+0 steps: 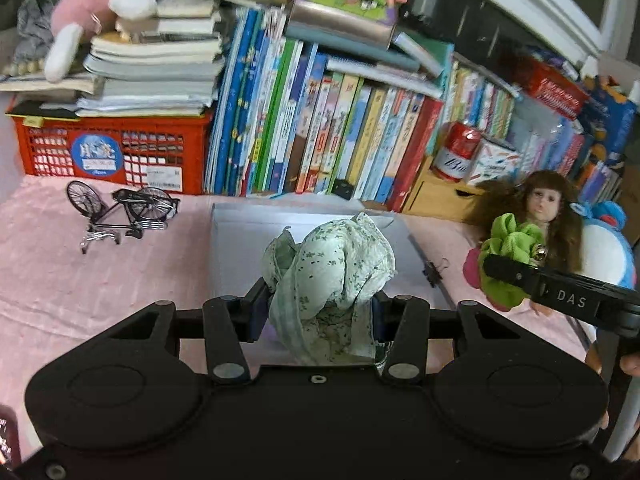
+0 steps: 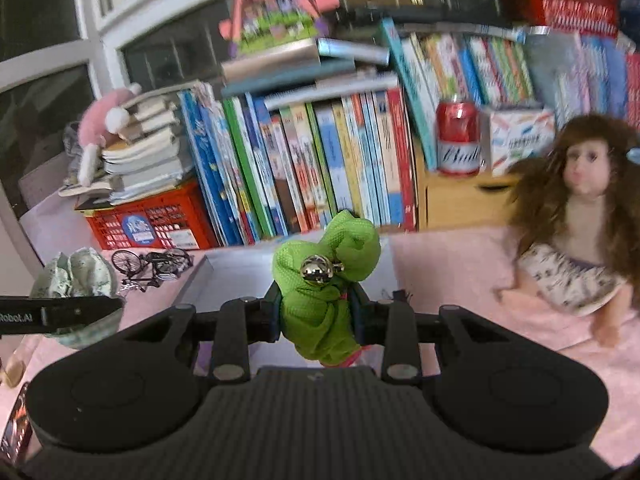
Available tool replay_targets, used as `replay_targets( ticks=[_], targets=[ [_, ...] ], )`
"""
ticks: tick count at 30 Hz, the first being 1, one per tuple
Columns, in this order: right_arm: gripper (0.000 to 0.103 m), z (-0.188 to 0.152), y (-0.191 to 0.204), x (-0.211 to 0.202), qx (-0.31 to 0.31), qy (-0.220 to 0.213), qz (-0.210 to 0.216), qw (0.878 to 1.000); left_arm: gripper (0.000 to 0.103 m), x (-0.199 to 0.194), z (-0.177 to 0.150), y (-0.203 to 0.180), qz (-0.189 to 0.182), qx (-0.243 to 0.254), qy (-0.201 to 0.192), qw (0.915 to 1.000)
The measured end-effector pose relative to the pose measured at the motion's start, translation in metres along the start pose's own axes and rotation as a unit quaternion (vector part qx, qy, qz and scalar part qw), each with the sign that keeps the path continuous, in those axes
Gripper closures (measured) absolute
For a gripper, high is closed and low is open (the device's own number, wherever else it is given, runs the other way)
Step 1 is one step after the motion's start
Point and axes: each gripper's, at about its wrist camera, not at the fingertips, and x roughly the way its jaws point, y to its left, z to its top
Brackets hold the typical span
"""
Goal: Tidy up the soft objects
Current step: 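Carry the green floral cloth with the left gripper while the right gripper carries the lime scrunchie to the box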
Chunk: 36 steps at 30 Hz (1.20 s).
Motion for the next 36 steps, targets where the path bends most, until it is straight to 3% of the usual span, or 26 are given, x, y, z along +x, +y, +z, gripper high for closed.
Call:
replay_targets(
  ticks=[7,15,27,36],
  targets=[
    [0.065,0.008,-0.004,0.059,0.041,0.048,0.006,0.998,0.058,0.073,0.012,0.002,0.023,-0.013,0.049,0.9984],
    [0.065,0.01,0.001,0.106,0.055,0.069,-0.003,0.996,0.057,0.133,0.013,0.01,0.055,-0.024,0.069,0.9958],
    [0.065,-0.015,0.002,0.146,0.013,0.121,-0.041,0.992,0.056,0.17,0.0,0.022,0.077,-0.021,0.093,0.9925],
    [0.065,-0.022,0.003,0.146,-0.003,0.145,-0.053,0.988,0.055,0.174,-0.005,0.021,0.079,-0.02,0.102,0.9915]
  ],
)
